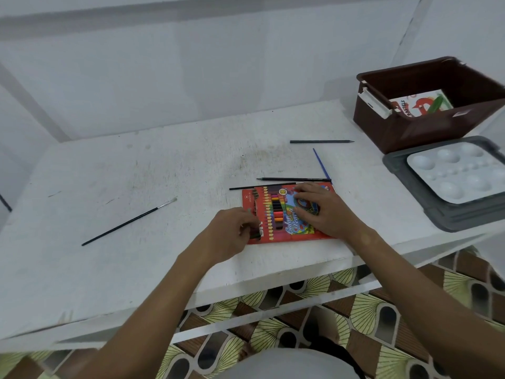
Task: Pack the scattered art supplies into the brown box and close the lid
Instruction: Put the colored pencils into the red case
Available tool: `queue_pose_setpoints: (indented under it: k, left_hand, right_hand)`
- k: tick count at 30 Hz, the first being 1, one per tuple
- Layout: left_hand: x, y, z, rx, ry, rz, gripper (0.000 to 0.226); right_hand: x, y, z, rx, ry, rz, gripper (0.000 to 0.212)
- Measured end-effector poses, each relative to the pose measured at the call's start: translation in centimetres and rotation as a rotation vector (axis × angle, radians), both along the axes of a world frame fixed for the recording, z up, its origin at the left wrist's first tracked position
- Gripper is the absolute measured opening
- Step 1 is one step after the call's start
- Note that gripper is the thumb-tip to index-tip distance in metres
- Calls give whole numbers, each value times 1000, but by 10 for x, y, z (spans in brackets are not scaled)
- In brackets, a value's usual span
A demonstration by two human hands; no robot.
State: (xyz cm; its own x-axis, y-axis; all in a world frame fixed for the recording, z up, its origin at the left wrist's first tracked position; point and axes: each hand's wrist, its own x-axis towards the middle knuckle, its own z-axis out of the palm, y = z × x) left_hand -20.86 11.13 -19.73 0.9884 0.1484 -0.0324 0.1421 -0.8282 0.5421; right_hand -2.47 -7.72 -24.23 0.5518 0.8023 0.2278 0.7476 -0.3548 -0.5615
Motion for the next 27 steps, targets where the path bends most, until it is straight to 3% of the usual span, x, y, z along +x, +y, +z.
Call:
queue_pose_setpoints:
  k: [4, 10, 27]
  left_hand:
    - [-7, 3, -5, -112, -90, 65, 34]
    - [-10, 13, -10, 40, 73, 61, 29]
    - [18, 2, -14, -80, 66, 145, 21]
  right_hand:
    - [1, -1, -1, 11, 21, 2, 39]
    - [1, -2, -1, 10, 31, 12, 40]
    - [3, -2, -1, 16, 33, 26, 37]
